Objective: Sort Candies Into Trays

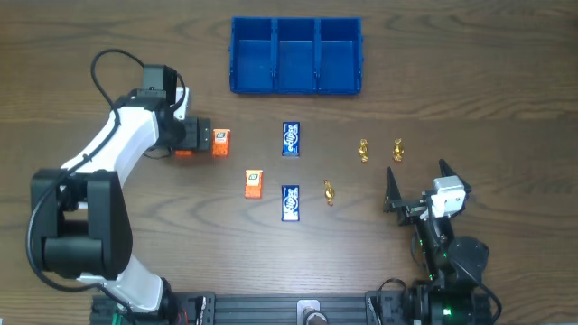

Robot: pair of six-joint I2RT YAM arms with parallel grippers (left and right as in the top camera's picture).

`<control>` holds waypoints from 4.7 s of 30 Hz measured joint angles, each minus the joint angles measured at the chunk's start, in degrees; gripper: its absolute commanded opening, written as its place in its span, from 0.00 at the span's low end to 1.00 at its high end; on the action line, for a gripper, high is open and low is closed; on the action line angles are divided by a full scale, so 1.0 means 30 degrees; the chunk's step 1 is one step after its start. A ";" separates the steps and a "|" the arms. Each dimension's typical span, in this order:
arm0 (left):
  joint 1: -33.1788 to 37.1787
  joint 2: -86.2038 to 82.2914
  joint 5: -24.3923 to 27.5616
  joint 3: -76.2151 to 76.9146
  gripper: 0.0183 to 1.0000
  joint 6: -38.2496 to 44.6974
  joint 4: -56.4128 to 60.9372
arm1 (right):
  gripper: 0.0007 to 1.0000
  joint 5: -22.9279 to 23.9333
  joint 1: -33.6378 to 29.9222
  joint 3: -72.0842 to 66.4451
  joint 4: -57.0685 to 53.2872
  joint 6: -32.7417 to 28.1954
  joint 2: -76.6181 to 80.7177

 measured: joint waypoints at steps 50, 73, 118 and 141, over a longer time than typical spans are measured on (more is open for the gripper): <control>-0.4524 -0.0423 -0.2178 1.1387 0.29 -0.2565 -0.2346 | 1.00 0.0000 0.0000 0.0000 -0.0007 0.0000 0.0000; -0.5697 0.8459 -0.3016 1.8578 0.84 -0.4590 -0.3570 | 1.00 0.0000 0.0000 0.0000 0.0000 0.0000 0.0000; -0.5253 0.0918 -0.2361 -0.0874 0.34 -0.5544 0.2222 | 1.00 0.0007 0.0000 -0.0007 0.0000 0.0000 0.0000; -0.7555 0.1282 -0.4728 1.3886 0.26 -0.5537 -0.0597 | 1.00 0.0000 0.0000 -0.0007 -0.0007 -0.0007 0.0000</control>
